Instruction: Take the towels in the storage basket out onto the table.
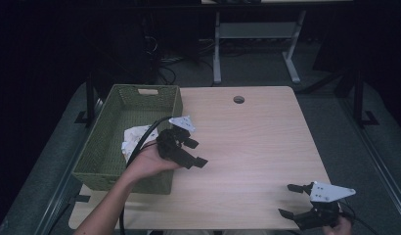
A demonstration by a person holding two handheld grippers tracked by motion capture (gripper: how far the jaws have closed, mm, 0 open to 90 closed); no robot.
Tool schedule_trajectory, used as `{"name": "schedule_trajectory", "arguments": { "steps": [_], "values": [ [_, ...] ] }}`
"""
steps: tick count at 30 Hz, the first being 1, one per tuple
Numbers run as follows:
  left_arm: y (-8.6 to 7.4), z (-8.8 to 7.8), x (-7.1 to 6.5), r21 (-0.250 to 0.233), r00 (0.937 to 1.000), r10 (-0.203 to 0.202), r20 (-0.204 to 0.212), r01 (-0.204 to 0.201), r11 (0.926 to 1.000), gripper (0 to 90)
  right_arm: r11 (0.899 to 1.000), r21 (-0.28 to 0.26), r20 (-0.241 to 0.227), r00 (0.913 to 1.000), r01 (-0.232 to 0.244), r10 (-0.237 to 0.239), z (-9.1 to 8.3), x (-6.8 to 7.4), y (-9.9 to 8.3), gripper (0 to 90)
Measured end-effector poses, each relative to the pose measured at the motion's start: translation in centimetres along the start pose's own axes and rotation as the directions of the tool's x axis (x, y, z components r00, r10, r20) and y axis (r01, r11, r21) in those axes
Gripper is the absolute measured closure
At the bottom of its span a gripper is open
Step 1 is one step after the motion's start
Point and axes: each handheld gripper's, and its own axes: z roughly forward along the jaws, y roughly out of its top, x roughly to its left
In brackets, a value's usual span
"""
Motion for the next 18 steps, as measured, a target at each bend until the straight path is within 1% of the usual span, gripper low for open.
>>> {"name": "schedule_trajectory", "arguments": {
  "steps": [5, 7, 8, 9, 11, 13, 14, 15, 17, 18],
  "values": [
    [-0.4, -1.1, 0.8, 0.0, 0.9997, -0.01, -0.02, 0.01, 0.9999, 26.1, 1.0, 0.001, -0.001, 1.0, 0.007, -0.007, 0.1, 0.0, 0.1, 13.8],
    [-0.4, -1.3, 1.0, -0.006, 0.9997, -0.017, -0.016, 0.017, 0.9998, 26.2, 1.0, 0.003, -0.002, 1.0, 0.009, -0.009, 0.1, 0.0, 0.1, 13.8],
    [-0.6, -1.6, 1.2, 0.004, 0.9996, -0.013, -0.026, 0.014, 0.9999, 26.2, 1.0, 0.006, -0.002, 1.0, 0.009, -0.009, 0.1, 0.0, 0.1, 13.8],
    [-0.7, -1.8, 1.3, 0.0, 0.9995, -0.02, -0.025, 0.02, 0.9998, 26.2, 1.0, 0.006, -0.001, 1.0, 0.01, -0.01, 0.1, 0.0, 0.1, 13.8],
    [-0.8, -2.2, 1.5, -0.002, 0.9996, -0.019, -0.022, 0.019, 0.9998, 26.2, 1.0, 0.006, -0.001, 1.0, 0.009, -0.009, 0.1, 0.0, 0.1, 13.8],
    [-0.9, -2.4, 1.6, -0.004, 0.9994, -0.023, -0.026, 0.023, 0.9997, 26.3, 1.0, 0.006, -0.002, 0.9999, 0.011, -0.011, 0.2, 0.0, 0.1, 13.8],
    [-1.1, -2.7, 1.9, -0.007, 0.9991, -0.03, -0.029, 0.029, 0.9995, 26.2, 1.0, 0.007, -0.003, 0.9999, 0.012, -0.012, 0.2, 0.0, 0.1, 13.8],
    [-1.1, -2.7, 1.9, -0.007, 0.9991, -0.03, -0.029, 0.029, 0.9995, 26.2, 1.0, 0.007, -0.003, 0.9999, 0.012, -0.012, 0.2, 0.0, 0.1, 13.8],
    [-1.4, -3.1, 2.3, 0.0, 0.9988, -0.036, -0.033, 0.036, 0.9994, 26.2, 1.0, 0.009, -0.004, 0.9999, 0.012, -0.012, 0.2, 0.0, 0.1, 13.8],
    [-1.5, -3.2, 2.5, -0.006, 0.9986, -0.038, -0.036, 0.038, 0.9993, 26.2, 1.0, 0.009, -0.004, 0.9999, 0.012, -0.012, 0.2, 0.0, 0.1, 13.8]
  ]
}}
